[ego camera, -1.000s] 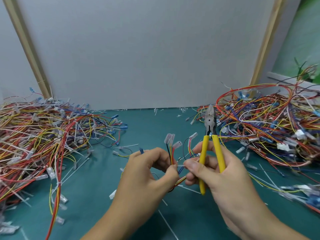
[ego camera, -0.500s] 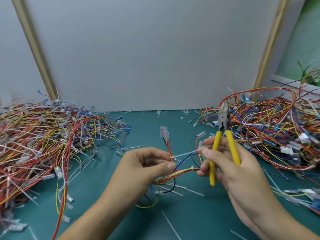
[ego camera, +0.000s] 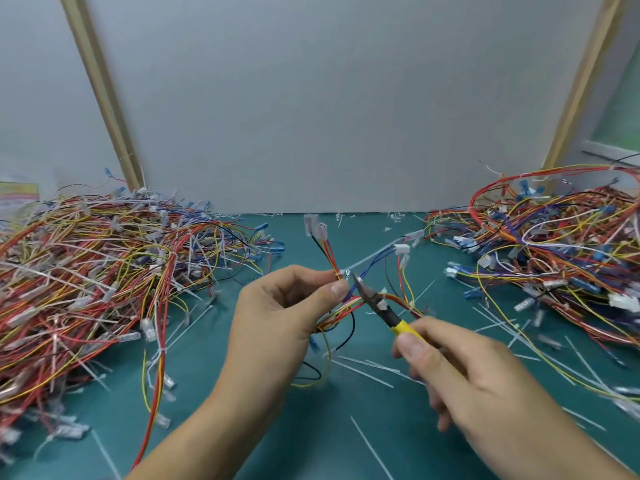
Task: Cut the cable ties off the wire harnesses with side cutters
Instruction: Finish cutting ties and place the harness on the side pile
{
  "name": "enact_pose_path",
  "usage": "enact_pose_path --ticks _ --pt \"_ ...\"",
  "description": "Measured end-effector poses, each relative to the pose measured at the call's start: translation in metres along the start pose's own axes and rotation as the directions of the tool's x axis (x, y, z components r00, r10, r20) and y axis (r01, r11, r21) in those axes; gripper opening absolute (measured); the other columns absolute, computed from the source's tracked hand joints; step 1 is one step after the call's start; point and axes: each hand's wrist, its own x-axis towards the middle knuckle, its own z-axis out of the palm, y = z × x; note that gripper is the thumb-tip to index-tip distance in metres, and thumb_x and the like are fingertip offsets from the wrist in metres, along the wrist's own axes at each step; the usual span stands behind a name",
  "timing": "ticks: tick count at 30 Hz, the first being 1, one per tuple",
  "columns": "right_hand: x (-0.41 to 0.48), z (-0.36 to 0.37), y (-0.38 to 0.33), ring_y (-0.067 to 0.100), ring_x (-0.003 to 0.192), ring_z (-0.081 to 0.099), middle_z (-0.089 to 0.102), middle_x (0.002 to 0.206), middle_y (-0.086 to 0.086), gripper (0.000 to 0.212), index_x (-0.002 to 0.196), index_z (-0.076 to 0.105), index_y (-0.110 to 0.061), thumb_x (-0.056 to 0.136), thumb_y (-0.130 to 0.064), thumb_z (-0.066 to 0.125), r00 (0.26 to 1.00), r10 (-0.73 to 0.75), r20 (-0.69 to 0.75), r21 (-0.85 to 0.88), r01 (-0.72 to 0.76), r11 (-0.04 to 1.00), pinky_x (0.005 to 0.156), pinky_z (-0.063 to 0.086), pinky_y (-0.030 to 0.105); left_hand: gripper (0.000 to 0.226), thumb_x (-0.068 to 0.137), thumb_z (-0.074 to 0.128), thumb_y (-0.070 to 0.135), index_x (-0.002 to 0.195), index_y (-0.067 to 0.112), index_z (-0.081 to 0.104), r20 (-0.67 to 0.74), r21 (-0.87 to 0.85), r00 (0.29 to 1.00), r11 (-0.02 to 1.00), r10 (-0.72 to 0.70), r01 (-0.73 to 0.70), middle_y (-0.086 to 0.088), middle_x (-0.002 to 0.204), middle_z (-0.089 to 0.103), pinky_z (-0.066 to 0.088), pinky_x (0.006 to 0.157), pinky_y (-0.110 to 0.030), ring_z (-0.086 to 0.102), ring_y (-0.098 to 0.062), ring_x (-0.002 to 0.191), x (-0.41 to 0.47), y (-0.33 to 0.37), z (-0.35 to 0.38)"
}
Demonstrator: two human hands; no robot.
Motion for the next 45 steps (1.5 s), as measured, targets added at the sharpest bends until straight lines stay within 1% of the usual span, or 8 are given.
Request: enact_pose_path --ticks 9,19,24,30,32,34,36,45 --pt "-0.0022 -0.0014 -0.0064 0.019 0.062 0.057 0.058 0.080 0.002 0.066 0.100 0.064 -0.036 0.071 -0.085 0.032 0.998 0.058 0.023 0.011 -0.058 0.998 0.067 0.055 0.053 0.004 0.079 0.078 0.012 0.078 0.015 0.077 0.009 0.092 0.998 0.994 0.064 -0.065 -0.003 0.077 0.077 0.051 0.061 -0.017 0.067 -0.008 0.067 -0.0024 -0.0025 -0.0011" --pt "-0.0015 -0.0041 -0.0078 0.032 0.069 0.056 0.053 0.080 0.009 0.088 0.104 0.065 -0.032 0.060 -0.100 0.031 0.994 0.083 0.069 0.029 -0.086 0.996 0.067 0.053 0.059 0.005 0.079 0.080 0.016 0.076 0.020 0.078 -0.011 0.188 0.984 0.967 0.177 -0.171 0.002 0.081 0.077 0.052 0.063 -0.020 0.069 -0.010 0.076 -0.0044 -0.0029 -0.0019" --pt "-0.0014 -0.0045 -0.0085 0.031 0.069 0.057 0.053 0.081 0.009 0.082 0.103 0.064 -0.030 0.065 -0.095 0.032 0.995 0.084 0.054 0.012 -0.085 0.996 0.069 0.053 0.058 0.002 0.076 0.079 0.031 0.078 0.029 0.078 -0.005 0.272 0.978 0.942 0.207 -0.198 0.008 0.082 0.077 0.050 0.090 -0.058 0.070 -0.020 0.087 -0.0054 -0.0004 -0.0007" --pt "-0.0008 -0.0045 -0.0097 0.030 0.065 0.058 0.052 0.076 0.010 0.069 0.101 0.066 -0.032 0.069 -0.084 0.035 0.995 0.089 0.053 0.008 -0.089 0.996 0.066 0.054 0.056 0.004 0.077 0.076 0.030 0.080 0.029 0.079 0.026 0.276 0.982 0.942 0.190 -0.189 0.010 0.083 0.077 0.040 0.102 -0.062 0.072 -0.007 0.080 -0.0081 0.0025 0.0034" --pt "-0.0006 -0.0049 -0.0092 0.032 0.065 0.057 0.050 0.074 0.012 0.069 0.099 0.066 -0.030 0.070 -0.084 0.036 0.994 0.094 0.055 0.014 -0.095 0.995 0.063 0.054 0.055 0.003 0.077 0.079 0.028 0.080 0.028 0.079 0.029 0.266 0.983 0.946 0.184 -0.185 0.009 0.082 0.077 0.043 0.101 -0.057 0.072 -0.008 0.079 -0.0082 0.0011 0.0032" --pt "-0.0003 -0.0049 -0.0083 0.033 0.065 0.053 0.048 0.073 0.013 0.070 0.098 0.065 -0.027 0.071 -0.084 0.035 0.995 0.090 0.049 0.006 -0.090 0.996 0.060 0.052 0.056 0.006 0.079 0.082 0.020 0.079 0.026 0.080 0.025 0.237 0.983 0.954 0.181 -0.182 0.006 0.081 0.077 0.055 0.081 -0.038 0.071 -0.009 0.077 -0.0077 -0.0001 0.0026" --pt "-0.0006 -0.0037 -0.0076 0.033 0.065 0.051 0.047 0.073 0.013 0.071 0.097 0.064 -0.024 0.072 -0.084 0.034 0.996 0.078 0.049 0.000 -0.078 0.997 0.059 0.050 0.056 0.009 0.080 0.079 0.017 0.078 0.025 0.080 0.024 0.220 0.984 0.959 0.179 -0.179 0.005 0.081 0.077 0.053 0.064 -0.023 0.070 -0.010 0.077 -0.0068 -0.0018 0.0016" --pt "-0.0014 0.0020 -0.0072 0.024 0.053 0.063 0.050 0.073 0.014 0.067 0.094 0.065 -0.023 0.070 -0.080 0.038 0.989 0.118 0.087 0.109 -0.127 0.986 0.054 0.057 0.050 0.005 0.080 0.078 0.016 0.081 0.021 0.080 0.030 0.123 0.996 0.988 0.087 -0.090 -0.001 0.081 0.078 0.052 0.060 -0.020 0.069 -0.011 0.072 -0.0070 -0.0062 0.0015"
